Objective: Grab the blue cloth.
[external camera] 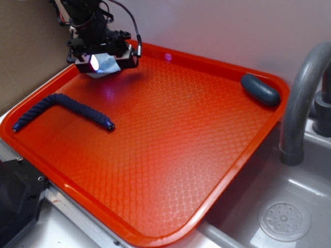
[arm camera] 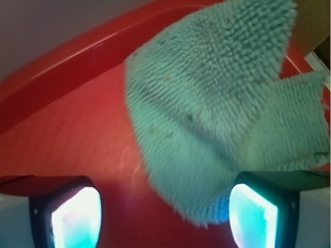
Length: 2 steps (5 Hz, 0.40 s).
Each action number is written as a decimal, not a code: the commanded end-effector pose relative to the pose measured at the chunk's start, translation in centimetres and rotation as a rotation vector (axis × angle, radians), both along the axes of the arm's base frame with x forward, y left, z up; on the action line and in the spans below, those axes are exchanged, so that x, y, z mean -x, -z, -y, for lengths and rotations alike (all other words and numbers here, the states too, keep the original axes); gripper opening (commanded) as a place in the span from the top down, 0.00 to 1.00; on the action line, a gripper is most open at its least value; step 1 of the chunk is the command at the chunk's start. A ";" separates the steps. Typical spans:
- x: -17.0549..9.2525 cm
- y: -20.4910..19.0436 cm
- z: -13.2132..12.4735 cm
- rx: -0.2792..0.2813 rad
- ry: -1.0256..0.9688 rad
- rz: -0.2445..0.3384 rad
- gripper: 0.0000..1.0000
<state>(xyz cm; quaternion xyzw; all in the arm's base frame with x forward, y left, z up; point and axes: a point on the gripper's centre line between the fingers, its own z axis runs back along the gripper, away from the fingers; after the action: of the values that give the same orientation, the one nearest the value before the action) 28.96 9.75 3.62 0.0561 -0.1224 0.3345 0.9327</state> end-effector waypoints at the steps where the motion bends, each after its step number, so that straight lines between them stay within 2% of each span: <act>1: -0.9 -2.2 -4.7 -0.048 -0.023 0.069 0.00; 2: -1.5 -1.8 -5.3 -0.098 0.027 0.073 0.00</act>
<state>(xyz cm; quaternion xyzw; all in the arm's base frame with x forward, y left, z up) 29.85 13.75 3.49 0.0871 -0.1456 0.3132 0.9344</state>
